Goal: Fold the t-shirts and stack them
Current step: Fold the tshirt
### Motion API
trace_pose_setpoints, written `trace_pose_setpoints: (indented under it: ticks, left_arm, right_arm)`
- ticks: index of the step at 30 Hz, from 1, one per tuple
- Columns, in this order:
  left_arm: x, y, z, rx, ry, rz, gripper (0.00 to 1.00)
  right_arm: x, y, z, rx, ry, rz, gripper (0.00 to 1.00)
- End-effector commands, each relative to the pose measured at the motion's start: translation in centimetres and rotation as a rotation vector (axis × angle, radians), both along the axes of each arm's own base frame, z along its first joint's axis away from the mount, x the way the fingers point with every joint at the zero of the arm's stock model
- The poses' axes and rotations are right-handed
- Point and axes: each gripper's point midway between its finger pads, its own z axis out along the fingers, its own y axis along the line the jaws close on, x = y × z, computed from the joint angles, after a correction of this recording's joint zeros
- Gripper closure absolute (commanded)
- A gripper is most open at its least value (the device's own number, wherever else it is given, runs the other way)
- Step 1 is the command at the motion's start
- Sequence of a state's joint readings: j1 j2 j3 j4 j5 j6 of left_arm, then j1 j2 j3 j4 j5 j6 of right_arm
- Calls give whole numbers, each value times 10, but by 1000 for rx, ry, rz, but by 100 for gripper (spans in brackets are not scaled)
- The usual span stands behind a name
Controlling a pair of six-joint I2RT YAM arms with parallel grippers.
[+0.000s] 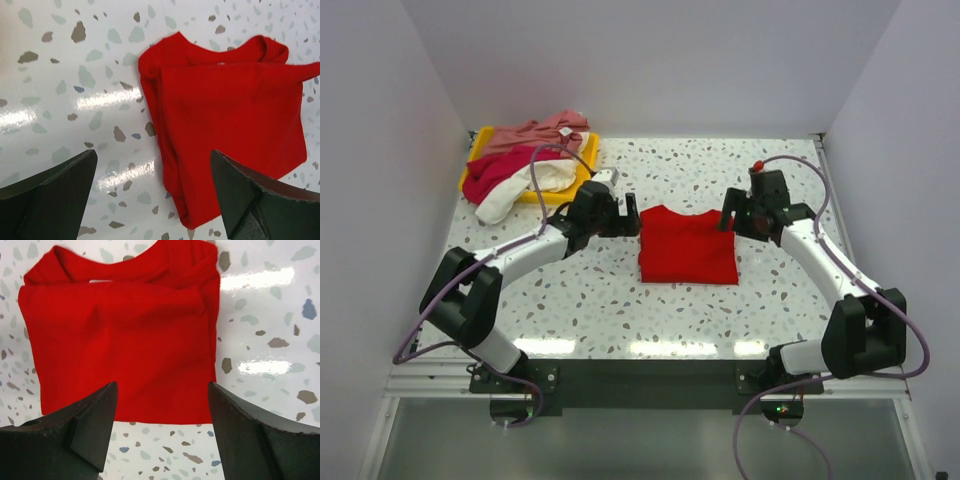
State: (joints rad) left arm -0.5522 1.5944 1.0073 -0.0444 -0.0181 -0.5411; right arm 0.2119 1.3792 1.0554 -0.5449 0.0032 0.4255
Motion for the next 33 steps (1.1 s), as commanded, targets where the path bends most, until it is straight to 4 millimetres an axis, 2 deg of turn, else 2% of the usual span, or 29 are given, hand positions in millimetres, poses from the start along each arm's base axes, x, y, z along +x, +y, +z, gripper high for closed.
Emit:
trace_pose_setpoints:
  ticks: [1,10,16,25,26,28,30,33]
  left_arm:
    - [-6,-15,27,-122,-79,-58,0]
    - [-23,-23,14,-194,-50,-119,0]
    - [-27,-31,13,-233,-52,-156,0]
    - [-36,-38,-24,-269,36,-171,0]
    - [-37,-38,-26,-269,42,-170,0]
    - [-39,-37,-29,-275,45,-166,0]
    - [-38,-37,-32,-273,49,-163,0]
    - [-34,-38,-41,-257,64,-154,0]
  right_arm:
    - [4,29,10,92,-71,103,25]
    - [0,52,-33,100,24,163,26]
    - [0,53,-54,90,70,164,26]
    - [-8,46,-91,47,170,134,27]
    - [-9,44,-93,42,175,128,28]
    - [-9,43,-84,47,133,120,29]
    - [-9,41,-71,45,99,119,26]
    - [-8,25,-53,-12,78,87,21]
